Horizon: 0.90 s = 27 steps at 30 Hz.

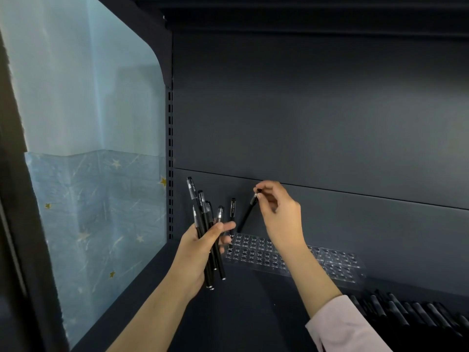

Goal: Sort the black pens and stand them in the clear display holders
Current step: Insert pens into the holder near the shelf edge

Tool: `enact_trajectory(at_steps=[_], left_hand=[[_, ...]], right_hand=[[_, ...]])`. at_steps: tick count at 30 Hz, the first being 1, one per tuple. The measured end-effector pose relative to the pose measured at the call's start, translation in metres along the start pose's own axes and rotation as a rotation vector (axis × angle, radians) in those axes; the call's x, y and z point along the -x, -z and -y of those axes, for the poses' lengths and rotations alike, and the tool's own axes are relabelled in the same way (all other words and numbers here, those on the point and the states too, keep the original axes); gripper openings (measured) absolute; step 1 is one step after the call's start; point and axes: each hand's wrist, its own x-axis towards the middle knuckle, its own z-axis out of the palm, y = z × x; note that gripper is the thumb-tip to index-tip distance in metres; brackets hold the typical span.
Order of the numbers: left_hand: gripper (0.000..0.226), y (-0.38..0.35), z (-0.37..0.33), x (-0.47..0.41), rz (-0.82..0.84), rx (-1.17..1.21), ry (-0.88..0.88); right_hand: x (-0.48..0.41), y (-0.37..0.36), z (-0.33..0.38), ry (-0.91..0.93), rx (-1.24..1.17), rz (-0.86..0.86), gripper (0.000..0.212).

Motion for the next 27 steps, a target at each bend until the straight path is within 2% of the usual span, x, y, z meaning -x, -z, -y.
enact_trajectory(at_steps=[6, 10, 15, 23, 27], left_hand=[[0.016, 0.0, 0.0, -0.001, -0.072, 0.098, 0.047], [0.019, 0.001, -0.001, 0.001, -0.078, 0.054, 0.051], [0.017, -0.002, -0.001, 0.003, -0.041, 0.003, 0.021], [0.015, -0.003, 0.0, 0.001, -0.052, 0.085, 0.052], [0.018, -0.002, -0.001, 0.003, -0.035, 0.08, 0.064]], right_hand=[[-0.004, -0.005, 0.0, 0.016, 0.017, -0.016, 0.017], [-0.006, -0.006, -0.004, 0.017, 0.045, -0.016, 0.018], [-0.001, -0.012, -0.015, -0.013, 0.173, 0.149, 0.029], [-0.002, -0.008, -0.012, -0.025, 0.136, 0.21, 0.038], [-0.002, -0.008, -0.016, 0.056, 0.259, 0.281, 0.039]])
